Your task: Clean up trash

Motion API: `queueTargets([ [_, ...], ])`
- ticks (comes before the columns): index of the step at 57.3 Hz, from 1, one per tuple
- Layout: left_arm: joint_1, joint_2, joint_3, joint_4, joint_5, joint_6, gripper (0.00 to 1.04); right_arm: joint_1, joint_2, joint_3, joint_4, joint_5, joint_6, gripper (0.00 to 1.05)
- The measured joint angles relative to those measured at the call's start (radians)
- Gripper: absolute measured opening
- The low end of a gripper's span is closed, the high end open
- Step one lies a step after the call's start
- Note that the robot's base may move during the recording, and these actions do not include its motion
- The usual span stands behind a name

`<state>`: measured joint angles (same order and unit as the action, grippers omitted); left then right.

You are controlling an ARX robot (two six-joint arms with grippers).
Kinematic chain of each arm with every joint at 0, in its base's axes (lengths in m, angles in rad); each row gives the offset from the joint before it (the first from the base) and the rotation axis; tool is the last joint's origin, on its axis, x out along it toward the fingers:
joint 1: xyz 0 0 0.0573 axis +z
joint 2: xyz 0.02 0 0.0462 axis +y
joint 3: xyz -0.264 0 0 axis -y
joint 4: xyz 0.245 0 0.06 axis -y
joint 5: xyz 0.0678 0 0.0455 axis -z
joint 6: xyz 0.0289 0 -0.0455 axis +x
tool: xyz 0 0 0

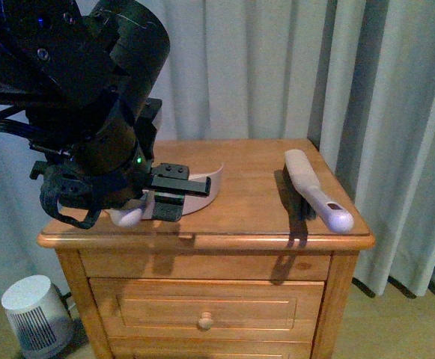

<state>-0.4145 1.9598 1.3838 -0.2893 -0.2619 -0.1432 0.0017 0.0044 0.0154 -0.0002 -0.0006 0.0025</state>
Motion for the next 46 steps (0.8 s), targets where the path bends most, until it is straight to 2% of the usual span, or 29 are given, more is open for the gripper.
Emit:
queueTargets([
  [2, 0.0, 0.0, -0.003, 0.001, 0.003, -0.001, 0.35, 0.0, 0.0, 0.0, 0.0, 0.0, 0.0, 0.97],
  [5, 0.0, -0.002, -0.009, 0.002, 0.004, -0.002, 0.3, 0.0, 0.0, 0.0, 0.0, 0.0, 0.0, 0.97],
  [19, 0.0, -0.053, -0.059, 0.072, 0.006, 0.002, 0.29, 0.0, 0.0, 0.0, 0.0, 0.0, 0.0, 0.97],
  [36, 0.016, -0.322, -0.249, 0.516, -0.072, 0.179, 0.29, 0.0, 0.0, 0.0, 0.0, 0.0, 0.0, 0.97],
  [46, 0.014, -0.558, -0.428, 0.783, -0.043, 0.341, 0.29, 0.0, 0.0, 0.0, 0.0, 0.0, 0.0, 0.97],
])
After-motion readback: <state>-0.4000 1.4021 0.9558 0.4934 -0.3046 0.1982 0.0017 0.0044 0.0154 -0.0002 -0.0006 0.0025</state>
